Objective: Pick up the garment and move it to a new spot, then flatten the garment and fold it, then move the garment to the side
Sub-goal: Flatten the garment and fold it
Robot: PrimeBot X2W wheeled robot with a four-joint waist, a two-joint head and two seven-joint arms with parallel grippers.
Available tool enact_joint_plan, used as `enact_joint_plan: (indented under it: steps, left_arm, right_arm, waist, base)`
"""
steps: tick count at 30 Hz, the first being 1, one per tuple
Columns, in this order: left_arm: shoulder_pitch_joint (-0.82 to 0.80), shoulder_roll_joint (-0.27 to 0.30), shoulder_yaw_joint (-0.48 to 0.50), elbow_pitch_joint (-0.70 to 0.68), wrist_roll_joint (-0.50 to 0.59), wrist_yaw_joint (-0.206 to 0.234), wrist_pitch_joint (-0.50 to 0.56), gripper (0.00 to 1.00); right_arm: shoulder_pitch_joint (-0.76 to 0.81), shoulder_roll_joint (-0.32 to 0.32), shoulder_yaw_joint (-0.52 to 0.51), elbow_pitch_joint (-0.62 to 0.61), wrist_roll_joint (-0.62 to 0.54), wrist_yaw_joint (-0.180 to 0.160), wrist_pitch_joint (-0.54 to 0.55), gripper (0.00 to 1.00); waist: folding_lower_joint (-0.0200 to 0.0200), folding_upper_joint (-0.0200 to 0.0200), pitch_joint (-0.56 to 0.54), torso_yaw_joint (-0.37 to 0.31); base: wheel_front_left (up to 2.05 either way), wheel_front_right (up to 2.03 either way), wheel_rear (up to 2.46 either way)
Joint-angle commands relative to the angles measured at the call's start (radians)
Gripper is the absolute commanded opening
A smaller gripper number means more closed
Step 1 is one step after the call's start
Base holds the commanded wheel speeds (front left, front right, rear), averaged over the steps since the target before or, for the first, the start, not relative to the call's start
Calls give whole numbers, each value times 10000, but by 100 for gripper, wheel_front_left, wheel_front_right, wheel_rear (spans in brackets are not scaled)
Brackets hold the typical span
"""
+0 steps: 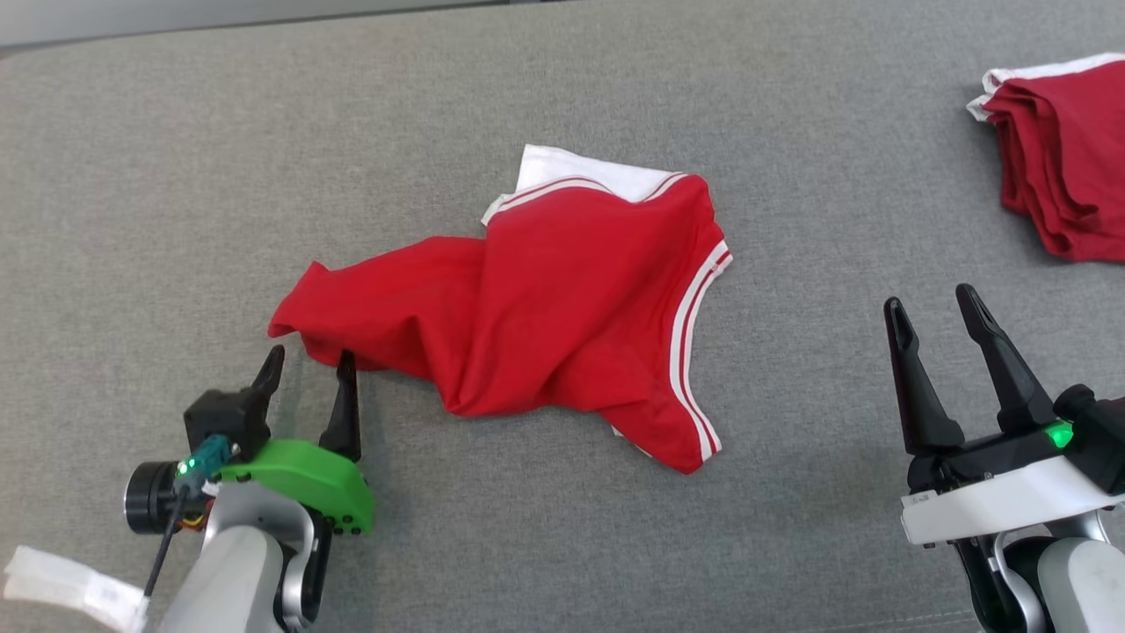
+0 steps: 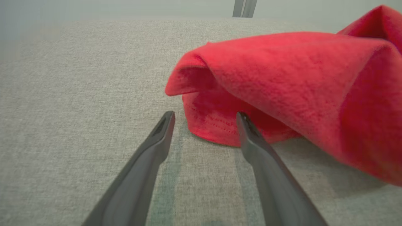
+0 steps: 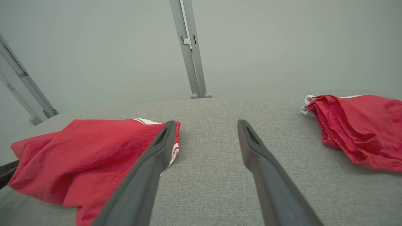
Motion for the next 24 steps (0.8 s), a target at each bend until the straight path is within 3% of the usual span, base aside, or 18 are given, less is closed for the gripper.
enact_joint_plan:
  steps: [1,3,4,5,10,14,18,24]
  left_arm:
    - [-340,-43,26,336,-123,-131,-61,100]
    - [-664,-102,75,884,-250,-274,-141,99]
    - [-785,-123,99,1146,-301,-344,-203,29]
    - [-887,-156,136,1363,-405,-426,-267,0]
    - [-1028,-42,317,1577,-496,-593,-793,0]
    - [-776,140,446,681,-257,-348,-1093,0]
    - [-518,554,584,-1202,283,175,-1174,0]
    - [-256,1644,701,-4769,1472,1003,-523,0]
  right_arm:
    - [-140,-67,9,43,42,0,-71,100]
    - [-197,-84,33,91,66,0,-120,100]
    - [-210,-91,46,129,85,0,-121,100]
    - [-228,-101,44,164,93,0,-146,100]
    - [-196,-82,-102,215,101,0,-231,100]
    - [-79,-40,-282,213,86,0,-271,100]
    - [23,0,-413,190,50,0,-237,100]
    - [49,111,-393,197,72,0,-198,100]
  waist:
    - [0,0,284,-120]
    - [0,0,373,-171]
    - [0,0,395,-198]
    - [0,0,408,-216]
    - [0,0,417,-174]
    - [0,0,310,69]
    - [0,0,134,354]
    - [0,0,-83,561]
  base:
    - [0,0,0]
    - [0,0,0]
    - [0,0,0]
    - [0,0,0]
    - [0,0,0]
    - [0,0,0]
    - [0,0,0]
    - [0,0,0]
